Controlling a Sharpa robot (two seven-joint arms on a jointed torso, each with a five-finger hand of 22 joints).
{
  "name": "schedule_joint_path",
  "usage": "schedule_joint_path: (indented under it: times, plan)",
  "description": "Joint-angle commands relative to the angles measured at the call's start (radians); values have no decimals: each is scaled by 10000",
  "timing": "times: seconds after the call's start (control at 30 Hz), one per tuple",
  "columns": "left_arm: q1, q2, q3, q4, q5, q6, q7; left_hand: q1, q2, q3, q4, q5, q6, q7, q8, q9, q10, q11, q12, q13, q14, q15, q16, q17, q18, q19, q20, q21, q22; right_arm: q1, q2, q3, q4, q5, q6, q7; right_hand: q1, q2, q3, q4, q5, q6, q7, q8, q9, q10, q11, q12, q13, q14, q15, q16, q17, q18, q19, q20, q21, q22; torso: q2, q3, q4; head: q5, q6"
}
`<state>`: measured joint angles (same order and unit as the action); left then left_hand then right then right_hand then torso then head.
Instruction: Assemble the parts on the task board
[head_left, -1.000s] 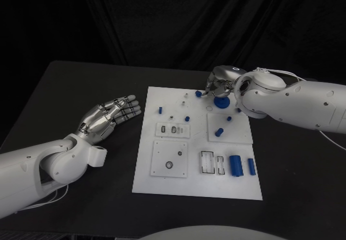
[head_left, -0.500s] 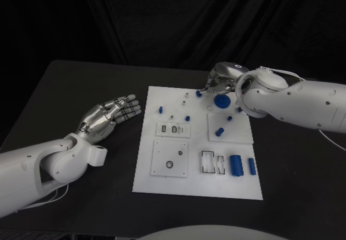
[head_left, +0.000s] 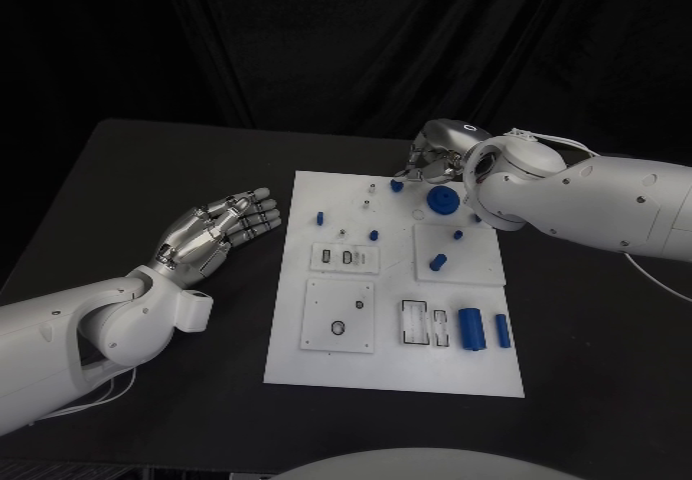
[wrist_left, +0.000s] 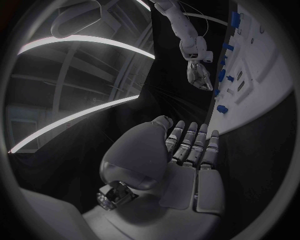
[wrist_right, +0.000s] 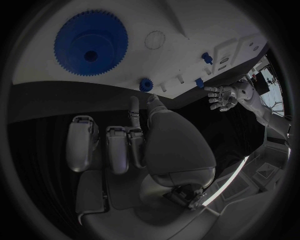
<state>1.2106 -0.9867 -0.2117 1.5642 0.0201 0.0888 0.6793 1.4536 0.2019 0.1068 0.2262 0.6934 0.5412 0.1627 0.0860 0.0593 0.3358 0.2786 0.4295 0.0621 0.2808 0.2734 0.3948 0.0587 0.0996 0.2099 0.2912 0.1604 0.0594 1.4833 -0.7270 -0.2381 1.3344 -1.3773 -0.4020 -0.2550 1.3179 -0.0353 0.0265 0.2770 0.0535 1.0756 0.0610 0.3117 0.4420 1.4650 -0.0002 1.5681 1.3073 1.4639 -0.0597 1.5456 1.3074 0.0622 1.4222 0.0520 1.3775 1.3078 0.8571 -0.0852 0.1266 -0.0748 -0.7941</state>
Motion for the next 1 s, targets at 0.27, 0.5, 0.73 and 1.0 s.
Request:
schedule_joint_path:
  times: [0.27,0.5,0.73,1.0]
  plan:
    - [-14,2,5,37,-19,173,1276,-92,0,68,-2,0,71,212,60,12,20,52,58,10,18,25,56,12,-146,15,4,-44,-16,-22,72,9,-73,5,286,-167,320,-47,-1,-189,-47,-245,-93,272,530,1058,-133,27,2635,773,-100,-91,1855,17,-70,-88,-123,1138,-6,-15,-9,-3,-28]
    - [-14,-2,5,42,-19,174,1271,-92,0,68,-2,0,71,212,60,12,20,52,58,10,18,25,56,12,-146,15,4,-44,-16,-22,90,8,-72,5,435,-208,582,-100,23,-324,-52,-353,-111,391,811,1058,-150,27,2635,757,-114,-115,1820,25,-93,-106,-174,1125,-13,-8,-16,-15,-45]
    - [-14,6,5,36,-19,181,1265,-92,0,68,-2,0,71,212,60,12,20,52,58,10,18,25,56,12,-146,15,4,-44,-16,-23,77,7,-53,5,538,-242,706,-121,38,-379,-52,-374,-125,443,929,1058,-161,27,2635,756,-122,-118,1821,25,-93,-114,-184,1130,-6,-4,-9,-34,-34]
    - [-14,23,5,17,-18,195,1257,-119,-22,144,0,0,84,220,66,14,26,54,74,11,20,28,86,12,-152,11,3,-53,-24,-25,71,7,-61,5,697,-267,1004,-92,117,-507,-47,-400,-157,510,1115,1058,-187,27,2635,750,-142,-131,1808,28,-96,-131,-209,1133,-9,0,-17,-28,-24]
